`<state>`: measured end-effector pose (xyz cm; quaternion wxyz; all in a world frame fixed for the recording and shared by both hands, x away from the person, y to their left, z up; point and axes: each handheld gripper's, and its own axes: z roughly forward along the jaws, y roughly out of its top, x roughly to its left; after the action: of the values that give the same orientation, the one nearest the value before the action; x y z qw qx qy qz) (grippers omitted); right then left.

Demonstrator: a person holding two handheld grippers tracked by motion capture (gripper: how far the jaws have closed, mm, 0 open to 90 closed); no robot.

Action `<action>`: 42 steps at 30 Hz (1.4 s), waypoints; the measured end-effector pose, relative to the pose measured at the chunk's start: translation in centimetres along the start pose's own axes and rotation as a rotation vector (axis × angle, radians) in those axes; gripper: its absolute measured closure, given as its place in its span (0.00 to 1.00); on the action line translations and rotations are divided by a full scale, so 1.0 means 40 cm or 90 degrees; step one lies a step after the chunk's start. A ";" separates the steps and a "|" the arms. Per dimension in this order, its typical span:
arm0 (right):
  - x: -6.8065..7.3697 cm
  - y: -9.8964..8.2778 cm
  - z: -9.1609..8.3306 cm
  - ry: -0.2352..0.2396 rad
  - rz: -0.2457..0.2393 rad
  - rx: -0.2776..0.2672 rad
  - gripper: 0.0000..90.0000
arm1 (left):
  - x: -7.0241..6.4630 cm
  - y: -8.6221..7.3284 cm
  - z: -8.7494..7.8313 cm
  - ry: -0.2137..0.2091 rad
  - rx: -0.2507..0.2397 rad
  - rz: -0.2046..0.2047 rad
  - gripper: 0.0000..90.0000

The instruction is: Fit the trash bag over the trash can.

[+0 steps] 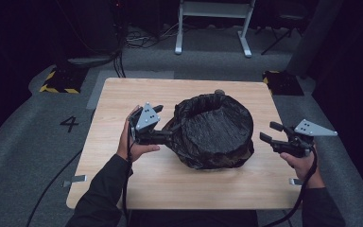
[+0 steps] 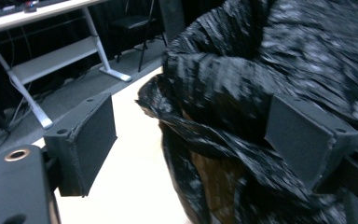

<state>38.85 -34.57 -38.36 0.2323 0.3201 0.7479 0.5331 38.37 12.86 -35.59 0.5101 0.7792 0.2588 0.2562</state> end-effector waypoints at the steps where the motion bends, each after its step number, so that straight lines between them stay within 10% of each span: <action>1: 0.002 0.014 -0.004 0.000 -0.001 -0.006 0.38 | -0.005 -0.010 -0.002 0.001 0.010 0.005 0.18; 6: 0.024 0.119 -0.017 0.011 -0.021 -0.050 0.40 | -0.018 -0.077 -0.004 0.005 0.053 0.003 0.19; 12: 0.078 0.226 0.020 0.035 -0.066 -0.057 0.42 | 0.002 -0.156 -0.040 -0.006 0.034 -0.065 0.19; 21: 0.126 0.303 0.120 0.060 -0.102 -0.016 0.43 | -0.040 -0.279 -0.004 -0.050 0.183 -0.042 0.19; 26: 0.138 0.315 0.160 0.077 -0.098 -0.002 0.46 | -0.045 -0.345 0.006 -0.044 0.263 -0.027 0.19; 42: 0.184 0.303 0.263 0.138 -0.163 0.114 0.68 | -0.026 -0.396 -0.016 -0.033 0.279 -0.047 0.19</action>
<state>43.87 -19.66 -30.33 0.1868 0.1820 0.8477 0.4619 34.94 18.06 -50.19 0.3439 0.8679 0.3233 0.1546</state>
